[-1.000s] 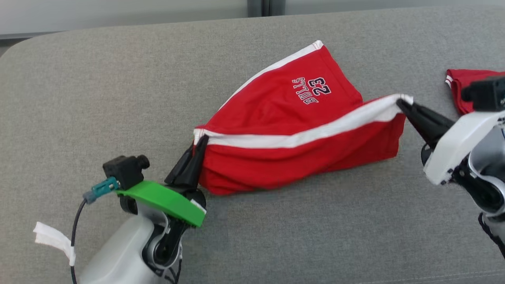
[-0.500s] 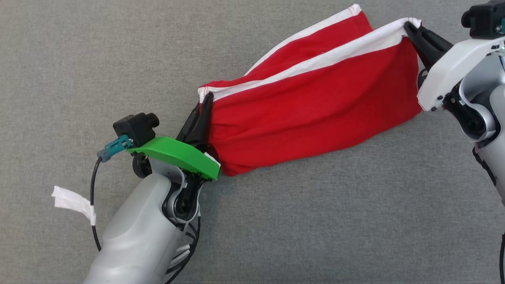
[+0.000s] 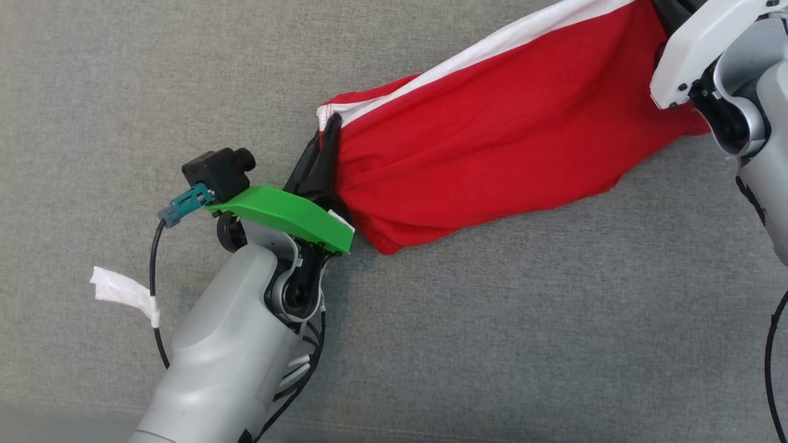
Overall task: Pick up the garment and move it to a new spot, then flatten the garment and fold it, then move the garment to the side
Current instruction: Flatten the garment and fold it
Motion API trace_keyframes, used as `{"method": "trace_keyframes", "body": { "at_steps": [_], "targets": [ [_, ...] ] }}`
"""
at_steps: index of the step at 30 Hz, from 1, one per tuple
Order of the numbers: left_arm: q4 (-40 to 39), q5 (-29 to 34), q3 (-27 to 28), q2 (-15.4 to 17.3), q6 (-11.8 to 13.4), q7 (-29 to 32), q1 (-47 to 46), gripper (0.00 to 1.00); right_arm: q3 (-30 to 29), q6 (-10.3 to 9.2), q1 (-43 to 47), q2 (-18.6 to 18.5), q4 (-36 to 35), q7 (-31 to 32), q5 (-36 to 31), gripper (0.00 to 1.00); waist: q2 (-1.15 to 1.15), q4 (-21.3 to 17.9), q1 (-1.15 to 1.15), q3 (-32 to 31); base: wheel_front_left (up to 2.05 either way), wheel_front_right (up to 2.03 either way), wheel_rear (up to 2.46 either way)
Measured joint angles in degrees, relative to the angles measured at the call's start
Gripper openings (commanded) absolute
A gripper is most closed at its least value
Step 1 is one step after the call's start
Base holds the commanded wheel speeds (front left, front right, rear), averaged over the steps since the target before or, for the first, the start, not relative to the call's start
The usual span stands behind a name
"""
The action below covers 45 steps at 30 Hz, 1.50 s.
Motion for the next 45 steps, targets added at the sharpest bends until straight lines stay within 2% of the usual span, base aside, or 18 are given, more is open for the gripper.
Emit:
{"method": "trace_keyframes", "body": {
  "at_steps": [1, 2, 12, 16, 18, 20, 25, 32, 39, 45],
  "targets": [
    [0.27, -0.01, -0.29, -0.01, -0.03, -0.01, -0.38, 0.41, 0.43, 0.00, -0.48, 0.25, 1.21, -0.19, 0.10, 0.73, 0.00, 0.28, 0.00, 0.29, 0.00, 0.00, 0.00],
    [0.43, -0.08, -0.57, -0.03, -0.04, -0.09, -0.64, 1.00, 0.73, 0.00, -0.79, 0.47, 2.13, -0.24, 0.38, 1.00, 0.00, 0.48, 0.00, 0.47, 0.00, 0.00, 0.00],
    [1.19, 0.15, -2.89, -0.08, -0.26, -0.09, -0.22, 1.00, 6.19, 0.00, -1.70, 0.40, 5.35, 0.09, 4.66, 1.00, 0.00, 0.50, 0.00, -1.18, 0.00, 0.00, 0.00],
    [-0.08, 3.55, -2.69, 0.15, -0.26, -0.08, 2.31, 1.00, 8.10, 0.00, -0.90, -0.74, 5.19, 1.40, 7.20, 1.00, 0.00, 0.31, 0.00, -2.95, 0.00, 0.00, 0.00],
    [-1.59, 9.31, -2.74, 1.76, -0.22, -0.07, 3.70, 1.00, 8.81, 0.00, 0.16, -1.44, 5.05, 2.00, 8.72, 1.00, 0.00, 0.24, 0.00, -4.06, 0.00, 0.00, 0.00],
    [-4.03, 10.36, -0.19, 2.00, -0.20, -0.09, 6.02, 1.00, 9.33, 0.00, 1.05, -2.01, 4.85, 2.56, 9.87, 1.00, 0.00, 0.23, 0.00, -5.07, 0.00, 0.00, 0.00],
    [-11.96, 21.03, 6.43, 3.28, -0.20, -0.09, 11.83, 1.00, 9.72, 0.00, 2.81, -3.28, 5.03, 2.66, 12.03, 1.00, 0.00, 0.34, 0.00, -7.77, 0.00, 0.00, 0.00],
    [-19.92, 32.01, 17.71, 2.34, -0.05, -0.09, 18.22, 1.00, 8.71, 0.00, 3.46, -3.37, 9.06, 3.85, 12.72, 1.00, 0.00, 1.45, 0.00, -9.88, 0.00, 0.00, 0.00],
    [-21.98, 36.78, 24.87, 0.99, -0.23, -0.09, 19.72, 1.00, 6.64, 0.01, 2.07, -1.00, 17.19, 5.91, 11.26, 1.00, 0.00, 3.08, 0.00, -9.22, 0.00, 0.00, 0.00],
    [-22.85, 37.58, 26.09, 0.22, -0.27, -0.09, 20.30, 1.00, 5.09, 0.00, -0.12, 0.75, 24.39, 5.17, 7.98, 1.00, 0.00, 4.29, 0.00, -7.65, 0.00, 0.00, 0.00]
  ]
}}
